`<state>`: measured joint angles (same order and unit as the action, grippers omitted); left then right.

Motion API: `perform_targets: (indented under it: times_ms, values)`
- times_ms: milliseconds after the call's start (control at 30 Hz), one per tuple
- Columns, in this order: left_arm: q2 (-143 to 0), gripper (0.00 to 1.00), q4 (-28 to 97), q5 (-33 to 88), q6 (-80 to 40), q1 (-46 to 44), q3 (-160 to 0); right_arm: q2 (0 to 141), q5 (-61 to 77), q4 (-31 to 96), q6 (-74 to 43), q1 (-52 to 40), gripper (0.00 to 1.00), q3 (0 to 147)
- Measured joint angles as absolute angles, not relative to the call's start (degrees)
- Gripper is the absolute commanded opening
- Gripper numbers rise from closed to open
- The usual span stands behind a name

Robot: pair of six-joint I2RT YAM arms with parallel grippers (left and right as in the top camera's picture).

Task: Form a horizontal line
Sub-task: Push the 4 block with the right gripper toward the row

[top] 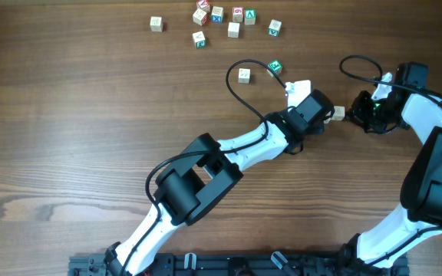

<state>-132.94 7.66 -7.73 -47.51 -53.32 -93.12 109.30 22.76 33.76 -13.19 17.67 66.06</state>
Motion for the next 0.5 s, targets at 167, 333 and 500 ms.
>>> perform_targets:
  times_ms: [167,333,500]
  values:
    - [-132.94,0.2,7.6,-7.75,-47.51,-53.43,-93.12,109.3,22.94,33.76,-13.19,17.67,0.04,66.06]
    - [-132.94,0.29,7.46,-7.7,-47.51,-54.0,-93.12,109.3,22.94,33.76,-13.19,17.67,0.04,66.06]
    - [-132.99,0.36,7.57,-7.51,-47.68,-54.61,-92.92,109.3,22.94,33.76,-13.19,17.67,0.04,66.06]
